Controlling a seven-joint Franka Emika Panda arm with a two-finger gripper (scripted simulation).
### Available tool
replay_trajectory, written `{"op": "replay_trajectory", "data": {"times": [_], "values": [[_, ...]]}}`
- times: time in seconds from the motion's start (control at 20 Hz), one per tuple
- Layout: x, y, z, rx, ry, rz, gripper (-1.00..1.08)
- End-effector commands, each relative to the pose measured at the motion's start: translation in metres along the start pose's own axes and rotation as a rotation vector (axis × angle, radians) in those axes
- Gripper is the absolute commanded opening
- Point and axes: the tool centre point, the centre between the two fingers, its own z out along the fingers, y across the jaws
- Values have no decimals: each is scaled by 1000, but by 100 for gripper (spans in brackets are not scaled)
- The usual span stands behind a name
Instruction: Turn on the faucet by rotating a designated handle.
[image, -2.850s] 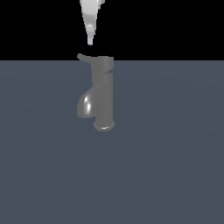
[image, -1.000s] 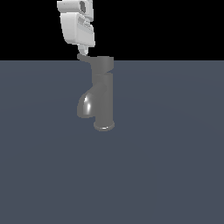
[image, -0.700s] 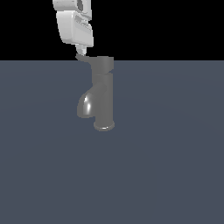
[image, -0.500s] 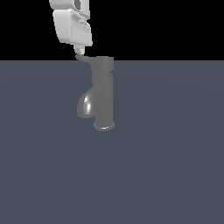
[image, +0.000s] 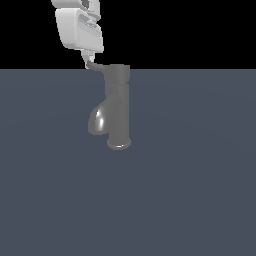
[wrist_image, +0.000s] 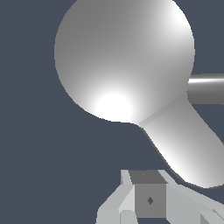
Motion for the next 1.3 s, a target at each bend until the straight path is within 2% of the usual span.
{"op": "replay_trajectory", "data": {"times": [0.0,0.95,1.0,1.05,1.25], "values": [[6,8,0,-7,3,3,-100],[26,54,-1,-12,2,2,-100],[26,54,-1,-12,2,2,-100],[14,54,-1,-10,1,-18,-100],[33,58,-1,-11,1,-13,-100]]}}
